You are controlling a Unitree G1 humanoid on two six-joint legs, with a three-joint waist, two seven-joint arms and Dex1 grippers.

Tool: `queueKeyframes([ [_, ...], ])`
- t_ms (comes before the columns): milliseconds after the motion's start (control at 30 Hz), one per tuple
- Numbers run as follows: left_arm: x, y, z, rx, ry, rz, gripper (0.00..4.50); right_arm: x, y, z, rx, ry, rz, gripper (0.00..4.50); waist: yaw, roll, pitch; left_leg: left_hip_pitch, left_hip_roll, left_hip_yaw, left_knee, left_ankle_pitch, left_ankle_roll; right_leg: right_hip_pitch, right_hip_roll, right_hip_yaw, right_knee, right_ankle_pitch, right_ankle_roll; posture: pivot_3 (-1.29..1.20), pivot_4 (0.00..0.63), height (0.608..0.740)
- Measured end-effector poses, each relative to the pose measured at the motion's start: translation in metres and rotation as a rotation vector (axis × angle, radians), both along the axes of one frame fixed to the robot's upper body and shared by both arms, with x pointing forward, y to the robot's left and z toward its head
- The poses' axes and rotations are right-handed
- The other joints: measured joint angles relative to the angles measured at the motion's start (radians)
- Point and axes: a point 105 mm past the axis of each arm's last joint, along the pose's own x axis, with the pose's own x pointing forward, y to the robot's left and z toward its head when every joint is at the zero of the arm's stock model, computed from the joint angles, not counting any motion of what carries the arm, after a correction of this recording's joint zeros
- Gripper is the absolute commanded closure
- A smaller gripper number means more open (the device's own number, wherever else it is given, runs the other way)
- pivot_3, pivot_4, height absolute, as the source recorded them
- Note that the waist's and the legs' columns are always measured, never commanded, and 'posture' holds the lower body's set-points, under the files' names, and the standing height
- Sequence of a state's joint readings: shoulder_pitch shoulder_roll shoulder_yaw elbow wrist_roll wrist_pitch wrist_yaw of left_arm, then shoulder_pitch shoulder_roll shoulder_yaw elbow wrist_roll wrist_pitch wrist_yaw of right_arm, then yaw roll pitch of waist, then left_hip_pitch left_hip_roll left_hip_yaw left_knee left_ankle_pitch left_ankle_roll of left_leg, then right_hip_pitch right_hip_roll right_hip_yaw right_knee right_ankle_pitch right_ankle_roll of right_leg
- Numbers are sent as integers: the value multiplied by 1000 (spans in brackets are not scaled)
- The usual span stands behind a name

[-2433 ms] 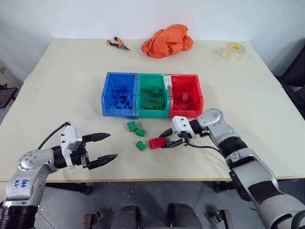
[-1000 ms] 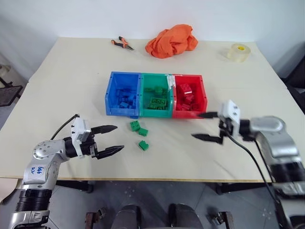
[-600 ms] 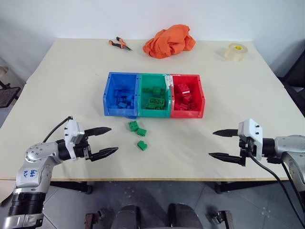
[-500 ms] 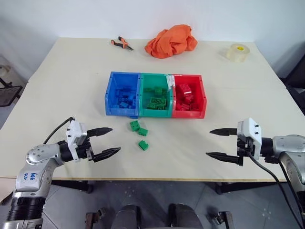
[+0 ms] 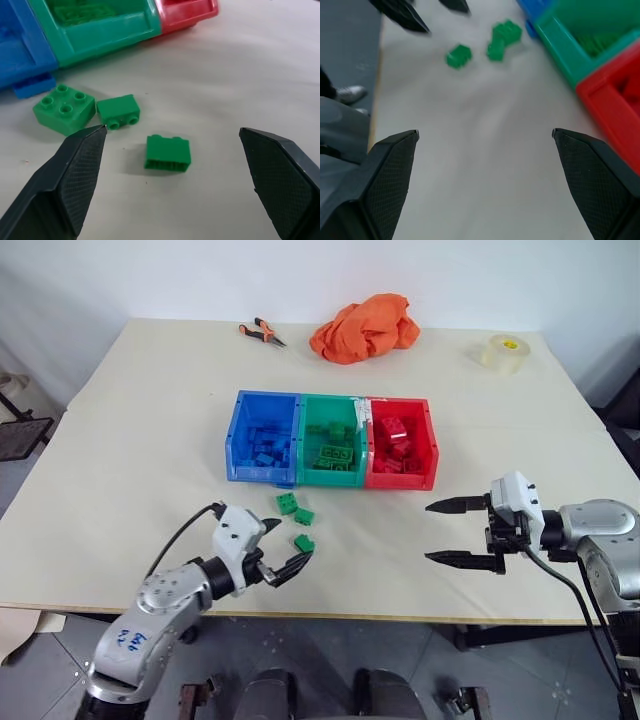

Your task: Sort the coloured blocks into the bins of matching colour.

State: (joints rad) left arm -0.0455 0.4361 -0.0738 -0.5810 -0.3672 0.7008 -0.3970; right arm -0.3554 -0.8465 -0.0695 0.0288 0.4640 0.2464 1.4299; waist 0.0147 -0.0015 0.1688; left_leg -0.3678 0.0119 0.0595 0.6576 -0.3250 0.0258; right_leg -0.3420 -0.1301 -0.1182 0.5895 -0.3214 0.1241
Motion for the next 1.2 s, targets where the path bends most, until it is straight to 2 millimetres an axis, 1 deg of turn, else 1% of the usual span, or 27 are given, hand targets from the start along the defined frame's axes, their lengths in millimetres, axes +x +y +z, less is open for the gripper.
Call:
queueKeyframes([
  [100, 6, -12, -2, 26, -16, 20, 0, 1, 0, 0, 0, 9, 17, 31, 9, 0, 0, 0, 0, 0, 1, 0, 0, 0, 0, 0, 0, 0, 0, 0, 150, 740],
  [233, 15, -22, -6, 51, -39, 47, 0, 3, 1, 0, -1, 13, 20, 31, 11, 0, 0, -1, -1, 0, 1, 0, 1, 0, 1, -1, 0, 0, 0, 0, 150, 740],
  [400, 17, -31, -25, 82, 0, 40, 0, 2, 0, -1, -2, 19, 16, 31, 11, 0, 0, -1, -1, 0, 2, 0, 1, 0, 1, -2, 0, 0, 0, 0, 150, 740],
  [533, 18, -35, -30, 90, 12, 27, 0, 2, 0, -2, -3, 25, 13, 31, 11, 0, 0, -1, -1, 0, 2, 0, 1, 0, 1, -1, 0, 0, 0, 0, 150, 740],
  [700, 20, -42, -31, 86, -1, -6, 0, 1, 1, -2, -7, 27, 11, 31, 13, 0, 0, -1, -1, 0, 2, 0, 1, 1, 0, -2, 0, 0, 0, 0, 150, 740],
  [800, 20, -46, -31, 87, -1, -19, 524, 1, 1, -1, -9, 27, 9, 0, 13, 0, 0, -1, -1, 0, 2, 0, 1, 1, 0, -2, 0, 0, 0, 0, 150, 740],
  [867, 20, -47, -32, 86, 4, -20, 1193, 1, 0, -1, -12, 27, 7, 0, 12, 0, 0, -1, -1, 0, 2, 0, 1, 1, 0, -2, 0, 0, 0, 0, 150, 740],
  [900, 20, -47, -32, 86, 6, -19, 1441, 1, 0, -1, -14, 26, 6, 0, 12, 0, 0, -1, -1, 0, 2, 0, 1, 1, 0, -2, 0, 0, 0, 0, 150, 740],
  [1000, 20, -46, -32, 91, 12, -16, 2451, 1, -1, 0, -15, 22, 1, 0, 12, 0, 0, 0, -1, 0, 2, 0, 1, 1, 0, -2, 0, 0, 0, 0, 150, 740],
  [1067, 20, -46, -33, 92, 15, -13, 3006, 1, -2, 0, -14, 22, -1, 0, 12, 0, 0, 0, -1, 0, 2, 0, 1, 1, 0, -2, 0, 0, 0, 0, 150, 740],
  [1200, 19, -45, -32, 89, 13, -9, 3001, 2, -2, 0, -13, 20, -9, 0, 12, 0, 0, 0, -1, 0, 3, 0, 1, 1, 0, -2, 0, 0, 0, 0, 150, 740],
])
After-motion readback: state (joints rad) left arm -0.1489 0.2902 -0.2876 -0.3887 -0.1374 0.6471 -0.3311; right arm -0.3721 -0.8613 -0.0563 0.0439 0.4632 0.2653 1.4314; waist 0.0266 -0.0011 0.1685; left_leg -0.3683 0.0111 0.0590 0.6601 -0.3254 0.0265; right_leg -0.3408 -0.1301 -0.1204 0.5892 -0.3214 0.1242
